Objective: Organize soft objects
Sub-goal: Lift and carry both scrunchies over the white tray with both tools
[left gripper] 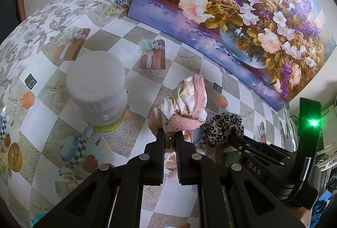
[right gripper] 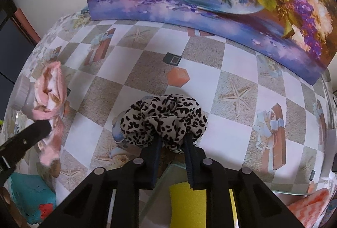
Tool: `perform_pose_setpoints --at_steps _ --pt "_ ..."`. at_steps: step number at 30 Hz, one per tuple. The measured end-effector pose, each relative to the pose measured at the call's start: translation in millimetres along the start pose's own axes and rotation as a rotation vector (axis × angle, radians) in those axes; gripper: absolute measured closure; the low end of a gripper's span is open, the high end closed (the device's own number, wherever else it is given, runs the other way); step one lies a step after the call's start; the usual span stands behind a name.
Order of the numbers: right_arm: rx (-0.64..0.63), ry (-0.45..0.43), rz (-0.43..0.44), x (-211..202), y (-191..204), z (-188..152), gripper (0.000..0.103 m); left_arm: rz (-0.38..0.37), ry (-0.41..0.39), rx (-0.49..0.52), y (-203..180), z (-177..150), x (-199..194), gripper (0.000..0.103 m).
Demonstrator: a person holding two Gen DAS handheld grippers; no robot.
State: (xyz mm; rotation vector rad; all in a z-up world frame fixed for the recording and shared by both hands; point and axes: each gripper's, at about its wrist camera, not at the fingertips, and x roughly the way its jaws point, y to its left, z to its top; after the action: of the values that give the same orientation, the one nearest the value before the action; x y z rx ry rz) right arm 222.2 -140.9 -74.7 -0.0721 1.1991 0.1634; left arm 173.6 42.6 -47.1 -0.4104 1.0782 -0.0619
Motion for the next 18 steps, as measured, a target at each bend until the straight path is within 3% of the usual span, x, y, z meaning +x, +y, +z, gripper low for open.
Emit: perform_pose_setpoints --at_steps 18 --pt "0.054 -0.132 -0.009 -78 -18 -5 0.081 -0.018 -0.031 0.075 -28 -3 -22 0.094"
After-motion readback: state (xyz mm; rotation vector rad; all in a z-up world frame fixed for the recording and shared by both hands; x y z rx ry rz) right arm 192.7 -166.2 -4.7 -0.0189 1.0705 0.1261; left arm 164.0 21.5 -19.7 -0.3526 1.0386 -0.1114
